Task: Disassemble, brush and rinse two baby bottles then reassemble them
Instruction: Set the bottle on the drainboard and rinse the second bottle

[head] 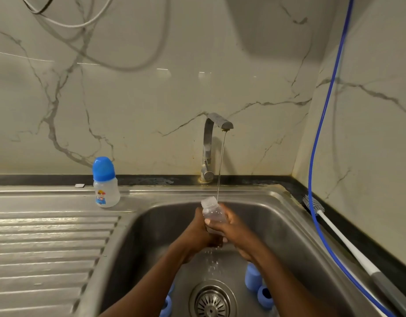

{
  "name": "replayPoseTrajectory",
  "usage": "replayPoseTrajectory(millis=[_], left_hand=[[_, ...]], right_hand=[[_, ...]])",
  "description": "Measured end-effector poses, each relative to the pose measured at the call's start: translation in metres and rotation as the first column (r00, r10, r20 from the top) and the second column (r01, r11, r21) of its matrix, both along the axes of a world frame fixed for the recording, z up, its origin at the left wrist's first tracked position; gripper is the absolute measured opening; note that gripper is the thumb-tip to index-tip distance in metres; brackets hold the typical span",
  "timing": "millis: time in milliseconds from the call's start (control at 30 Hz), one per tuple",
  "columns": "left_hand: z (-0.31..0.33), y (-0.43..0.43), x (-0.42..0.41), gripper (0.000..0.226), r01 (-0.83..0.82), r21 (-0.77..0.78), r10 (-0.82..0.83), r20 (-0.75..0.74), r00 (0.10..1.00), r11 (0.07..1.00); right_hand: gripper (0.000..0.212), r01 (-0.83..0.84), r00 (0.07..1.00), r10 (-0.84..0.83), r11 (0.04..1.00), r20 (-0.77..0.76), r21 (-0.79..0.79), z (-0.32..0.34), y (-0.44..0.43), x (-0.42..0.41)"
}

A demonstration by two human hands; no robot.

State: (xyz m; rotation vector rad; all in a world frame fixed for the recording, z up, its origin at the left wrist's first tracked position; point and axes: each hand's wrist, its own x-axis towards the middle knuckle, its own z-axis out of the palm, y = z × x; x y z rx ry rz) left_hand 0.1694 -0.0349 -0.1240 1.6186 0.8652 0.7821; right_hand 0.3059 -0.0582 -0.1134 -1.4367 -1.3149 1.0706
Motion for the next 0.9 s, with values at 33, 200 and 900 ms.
replayPoseTrajectory(millis=[33,200,900], left_hand=[[-0.002,0.002,-0.002,0.086,0.012,0.006,-0.012,-0.057,0.998,1.000],[-0.014,0.019,-0.016,0.096,-0.210,0.016,0.210,-0.161,0.965,0.978],[-0.010,0.013,-0.014,0.056,-0.066,0.166,0.132,-0.429,0.894,0.984]], right_hand=[[0.066,0.001,0.998,-0.002,1.000,0.057,0.003,-0.001,0.000,0.001],[0.068,0.168,0.894,-0.129,0.984,0.429,-0.052,-0.012,-0.005,0.007],[0.054,0.121,0.808,-0.207,0.975,0.551,0.188,-0.012,-0.004,-0.015]])
